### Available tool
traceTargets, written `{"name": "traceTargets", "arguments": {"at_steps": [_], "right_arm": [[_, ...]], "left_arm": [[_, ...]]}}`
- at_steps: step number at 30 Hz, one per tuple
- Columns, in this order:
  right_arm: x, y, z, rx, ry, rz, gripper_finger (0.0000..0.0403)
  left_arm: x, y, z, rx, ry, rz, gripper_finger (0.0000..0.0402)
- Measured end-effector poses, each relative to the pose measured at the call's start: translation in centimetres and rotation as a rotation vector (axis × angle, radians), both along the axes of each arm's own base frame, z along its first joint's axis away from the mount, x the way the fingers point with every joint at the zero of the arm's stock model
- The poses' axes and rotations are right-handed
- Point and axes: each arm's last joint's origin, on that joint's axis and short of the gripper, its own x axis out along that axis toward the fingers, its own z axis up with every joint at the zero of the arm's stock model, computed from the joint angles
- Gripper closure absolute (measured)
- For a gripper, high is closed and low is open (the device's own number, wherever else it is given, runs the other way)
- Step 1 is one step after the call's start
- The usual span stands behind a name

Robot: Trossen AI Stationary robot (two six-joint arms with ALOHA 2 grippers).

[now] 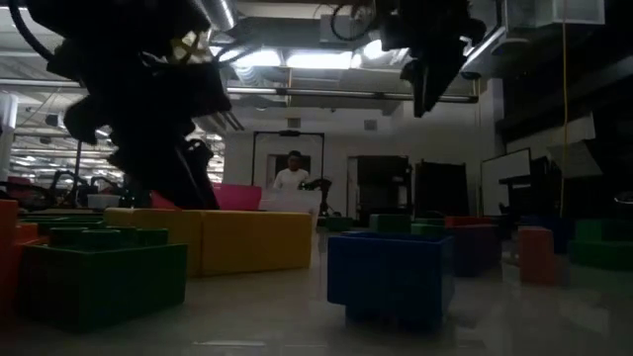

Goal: Sort blocks by size
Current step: Put the small green block into the pink bin

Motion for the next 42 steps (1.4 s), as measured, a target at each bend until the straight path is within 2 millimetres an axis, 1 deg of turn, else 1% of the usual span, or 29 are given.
{"name": "traceTargets", "arguments": {"at_steps": [4, 7, 10, 15, 16, 19, 23, 27, 30, 35, 38, 42], "right_arm": [[-0.2, 0.3, -1.3, 0.055, 0.036, 0.010, 0.0217], [-0.2, 0.8, -2.7, 0.076, 0.052, 0.029, 0.0217], [0.0, 1.6, -4.2, 0.085, 0.054, 0.040, 0.0217], [0.7, 3.6, -7.7, 0.113, -0.016, 0.112, 0.0217], [0.8, 4.1, -8.3, 0.123, -0.042, 0.132, 0.0217], [1.0, 5.5, -10.4, 0.139, -0.105, 0.188, 0.0217], [1.2, 7.2, -12.4, 0.134, -0.203, 0.239, 0.0217], [1.4, 8.6, -13.5, 0.139, -0.307, 0.257, 0.0217], [1.4, 9.3, -13.8, 0.139, -0.351, 0.262, 0.0217], [1.6, 10.3, -13.7, 0.153, -0.392, 0.270, 0.0217], [1.8, 10.8, -13.7, 0.167, -0.413, 0.262, 0.0217], [2.0, 11.0, -14.3, 0.163, -0.398, 0.222, 0.0217]], "left_arm": [[0.4, 0.0, -0.8, 0.011, 0.003, 0.013, 0.0180], [0.5, -0.1, -1.1, 0.006, 0.005, 0.030, 0.0182], [0.5, -0.1, -1.3, 0.006, 0.017, 0.034, 0.0204], [0.5, 0.1, -0.8, 0.000, -0.008, 0.037, 0.0277], [0.5, 0.2, -0.6, -0.003, -0.016, 0.043, 0.0286], [0.7, 0.7, 0.1, -0.009, -0.040, 0.061, 0.0287], [1.2, 1.7, 2.0, -0.010, -0.115, 0.084, 0.0287], [1.3, 3.4, 4.4, 0.030, -0.202, 0.102, 0.0287], [1.0, 5.2, 6.2, 0.091, -0.266, 0.150, 0.0283], [-0.2, 8.7, 8.1, 0.240, -0.315, 0.322, 0.0277], [-1.0, 10.9, 8.5, 0.303, -0.295, 0.451, 0.0280], [-2.1, 13.3, 7.8, 0.298, -0.207, 0.600, 0.0274]]}}
